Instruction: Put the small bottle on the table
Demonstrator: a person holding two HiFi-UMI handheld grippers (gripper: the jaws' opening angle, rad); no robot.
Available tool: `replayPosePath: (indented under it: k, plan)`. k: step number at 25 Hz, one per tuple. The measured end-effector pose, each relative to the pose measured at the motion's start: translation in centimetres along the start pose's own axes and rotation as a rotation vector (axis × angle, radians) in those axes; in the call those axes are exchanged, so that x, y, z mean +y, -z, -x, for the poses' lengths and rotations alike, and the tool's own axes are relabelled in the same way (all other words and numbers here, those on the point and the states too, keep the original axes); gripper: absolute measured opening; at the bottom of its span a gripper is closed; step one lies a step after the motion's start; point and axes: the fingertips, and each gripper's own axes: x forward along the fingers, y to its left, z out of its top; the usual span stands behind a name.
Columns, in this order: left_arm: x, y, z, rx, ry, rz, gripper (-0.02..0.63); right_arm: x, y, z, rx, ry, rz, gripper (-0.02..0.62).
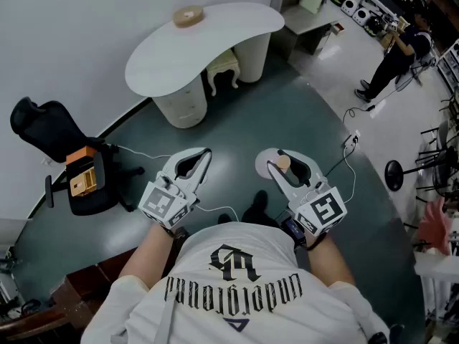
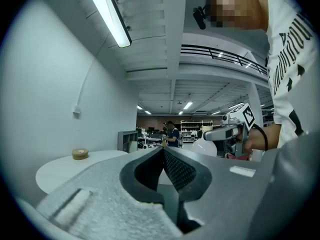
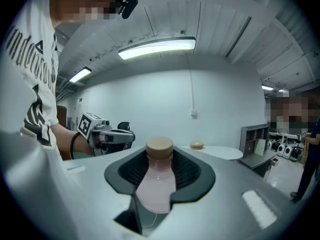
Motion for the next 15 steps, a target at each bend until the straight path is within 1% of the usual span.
replayPosePath:
  k: [3,7,10,15]
  plan:
    - [0.2,0.6,-1.4,-0.003,0.002,-0.008,0.006,-1.5,0.3,-0.1,-0.002,-0.003,-0.007,0.135]
    - [1.1,0.6,-3.9,0.014,-0.021,0.0,0.006,-4.5,0.2,-0.7,-0.012,-0.015,-0.011,0.135]
    - [1.5,0.7,-6.4,0.017,-0.037,0.0,0.006,-7.3,0.2,-0.8,-0.024,-0.029,-0.021,0.135]
    - [2.0,0.1,-11.7,0.013,-0.074,0.003,0.006,-12.8,0.3,-1.0,-0.02,-0.062,-0.008,0.135]
